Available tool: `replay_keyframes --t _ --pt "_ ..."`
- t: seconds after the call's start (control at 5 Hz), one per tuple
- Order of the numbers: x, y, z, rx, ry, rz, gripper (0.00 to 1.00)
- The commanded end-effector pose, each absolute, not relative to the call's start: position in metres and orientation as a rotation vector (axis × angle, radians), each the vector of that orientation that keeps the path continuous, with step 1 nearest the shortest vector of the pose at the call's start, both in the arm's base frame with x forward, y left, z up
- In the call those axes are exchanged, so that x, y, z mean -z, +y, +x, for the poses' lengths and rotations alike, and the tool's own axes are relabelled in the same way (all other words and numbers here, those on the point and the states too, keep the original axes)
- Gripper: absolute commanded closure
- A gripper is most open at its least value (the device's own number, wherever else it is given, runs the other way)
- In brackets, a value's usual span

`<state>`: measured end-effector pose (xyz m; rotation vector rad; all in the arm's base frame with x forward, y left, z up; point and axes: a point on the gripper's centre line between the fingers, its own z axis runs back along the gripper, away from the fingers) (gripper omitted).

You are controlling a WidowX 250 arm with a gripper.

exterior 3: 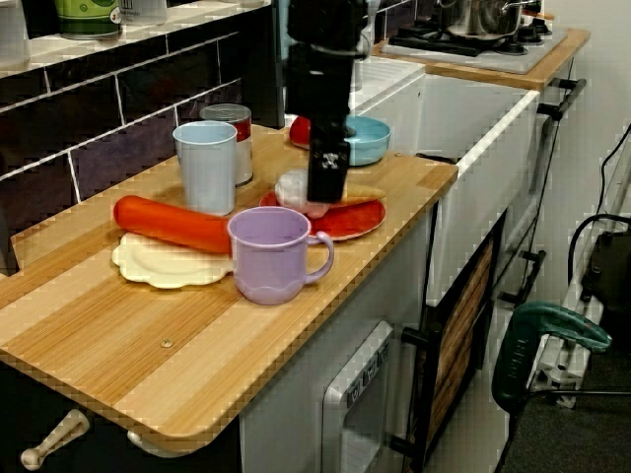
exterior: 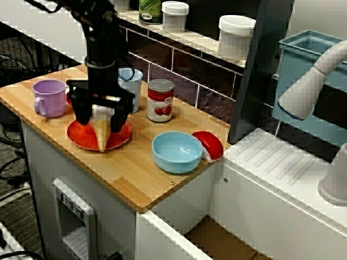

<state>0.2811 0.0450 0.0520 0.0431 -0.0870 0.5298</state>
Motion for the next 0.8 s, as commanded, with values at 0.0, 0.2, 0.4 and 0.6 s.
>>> replay_keyframes --t 0.0,0.2,0.4,0.6 --pt "-0.0882 0.0544 0.3130 -0.681 -0.143 -0.074 0.00" --pt "-0.0947 0.0541 0.3168 -0.693 -0.151 -0.088 0.00" --pt "-0.0925 0.0562 0.3214 -0.699 -0.176 -0.072 0.00" --pt "-0.0925 0.0562 0.3214 -0.699 -0.176 -0.072 0.00"
